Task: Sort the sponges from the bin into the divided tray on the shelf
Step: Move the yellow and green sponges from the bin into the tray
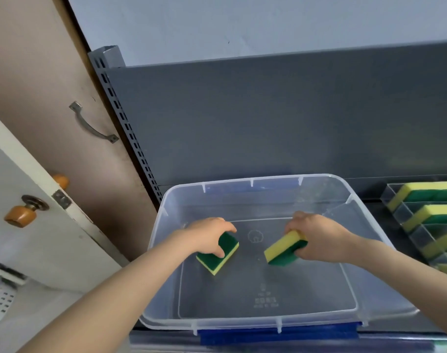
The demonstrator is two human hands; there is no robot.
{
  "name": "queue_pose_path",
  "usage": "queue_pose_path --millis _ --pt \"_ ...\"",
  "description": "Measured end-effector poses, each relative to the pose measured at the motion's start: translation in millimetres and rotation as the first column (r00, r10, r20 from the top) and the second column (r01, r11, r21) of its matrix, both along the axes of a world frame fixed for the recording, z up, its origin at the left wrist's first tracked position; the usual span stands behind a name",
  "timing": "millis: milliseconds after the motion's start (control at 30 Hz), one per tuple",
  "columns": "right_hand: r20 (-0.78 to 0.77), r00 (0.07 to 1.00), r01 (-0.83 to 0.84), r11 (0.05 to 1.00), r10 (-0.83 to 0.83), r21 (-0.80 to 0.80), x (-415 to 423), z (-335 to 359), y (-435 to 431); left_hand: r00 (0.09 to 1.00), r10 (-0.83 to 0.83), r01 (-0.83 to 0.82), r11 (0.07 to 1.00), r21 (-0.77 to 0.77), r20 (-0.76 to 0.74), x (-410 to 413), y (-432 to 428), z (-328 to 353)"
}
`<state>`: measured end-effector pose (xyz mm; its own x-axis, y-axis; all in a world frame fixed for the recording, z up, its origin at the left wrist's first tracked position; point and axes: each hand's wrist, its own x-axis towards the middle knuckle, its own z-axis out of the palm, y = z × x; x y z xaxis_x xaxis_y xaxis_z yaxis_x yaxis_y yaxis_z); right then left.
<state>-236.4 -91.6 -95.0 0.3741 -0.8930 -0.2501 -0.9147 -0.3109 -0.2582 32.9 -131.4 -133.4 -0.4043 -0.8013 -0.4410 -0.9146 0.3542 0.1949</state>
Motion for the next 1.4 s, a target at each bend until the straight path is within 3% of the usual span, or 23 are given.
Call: queue_pose_path --millis 100,233,367,500,700,1133,1400 --pt "0.027 1.000 0.012 1.000 -0.012 0.001 -4.1 0.1 1.7 0.996 -0.008 0.011 0.999 -0.044 0.086 -9.3 3.3 -1.7" --pt "0.077 0.995 0.072 0.997 -0.069 -0.039 -5.4 1.0 4.9 0.994 0.066 -0.062 0.997 -0.050 0.091 -9.5 4.6 6.9" --pt "0.162 0.973 0.183 0.979 -0.167 -0.089 -4.5 7.6 11.5 0.994 0.104 -0.105 0.985 -0.137 -0.015 -5.2 8.6 18.7" --pt "0.198 0.959 0.236 0.960 -0.205 -0.152 -5.3 16.9 20.1 0.959 0.174 -0.229 0.942 -0.247 -0.226 -8.9 14.0 38.6" --pt "0.264 0.939 0.288 0.924 -0.220 -0.253 -9.1 27.9 38.8 0.907 0.137 -0.285 0.895 -0.342 -0.397 -25.6 32.3 64.0" --pt "0.352 0.909 0.347 0.874 -0.223 -0.341 -51.4 54.9 77.0 0.889 0.056 -0.261 0.877 -0.403 -0.454 -77.1 70.9 105.3" --pt "0.474 0.869 0.351 0.850 -0.140 -0.393 -116.1 85.8 88.5 0.870 0.013 -0.299 0.808 -0.507 -0.493 -144.9 90.9 133.4"
